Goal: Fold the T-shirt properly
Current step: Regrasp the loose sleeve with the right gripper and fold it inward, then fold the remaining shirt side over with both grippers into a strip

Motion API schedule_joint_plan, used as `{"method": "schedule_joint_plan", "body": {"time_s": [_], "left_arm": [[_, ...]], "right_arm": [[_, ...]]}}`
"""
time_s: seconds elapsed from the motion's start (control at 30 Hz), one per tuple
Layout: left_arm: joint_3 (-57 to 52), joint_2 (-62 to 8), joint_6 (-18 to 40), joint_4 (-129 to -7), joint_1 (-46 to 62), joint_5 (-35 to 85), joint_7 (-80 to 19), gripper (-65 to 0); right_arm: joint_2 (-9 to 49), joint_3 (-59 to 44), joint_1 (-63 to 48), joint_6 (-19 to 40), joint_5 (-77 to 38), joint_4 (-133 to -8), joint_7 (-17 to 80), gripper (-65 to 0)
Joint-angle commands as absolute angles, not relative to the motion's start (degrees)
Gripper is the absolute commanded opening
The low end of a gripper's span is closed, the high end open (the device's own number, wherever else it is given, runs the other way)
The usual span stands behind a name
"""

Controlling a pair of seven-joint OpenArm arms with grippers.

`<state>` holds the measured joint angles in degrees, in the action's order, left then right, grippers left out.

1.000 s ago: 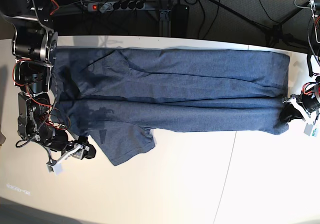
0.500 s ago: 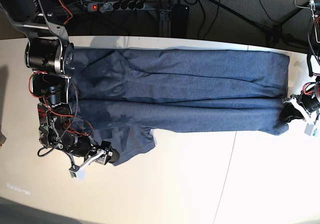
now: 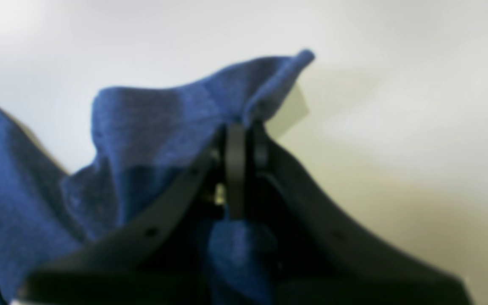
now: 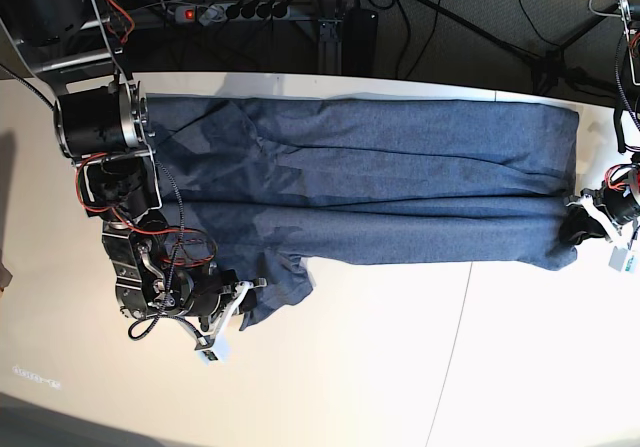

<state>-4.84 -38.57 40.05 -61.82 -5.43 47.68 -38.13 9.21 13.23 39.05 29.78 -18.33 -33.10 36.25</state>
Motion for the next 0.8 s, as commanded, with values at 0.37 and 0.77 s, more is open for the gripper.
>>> {"method": "schedule_joint_plan", "body": {"time_s": [0.37, 0.77], "left_arm": [[-5.39, -41.50, 40.00, -66.08, -6.76, 49.08, -36.32, -65.0], [-5.39, -41.60, 40.00, -79.50, -2.26, 48.16, -38.44, -65.0]], "right_arm": [[17.69, 13.63, 36.75, 32.88, -27.14, -55.94, 43.18, -65.0], [33.28, 13.32, 20.14, 32.99, -31.29, -88.33, 45.01, -65.0]]}}
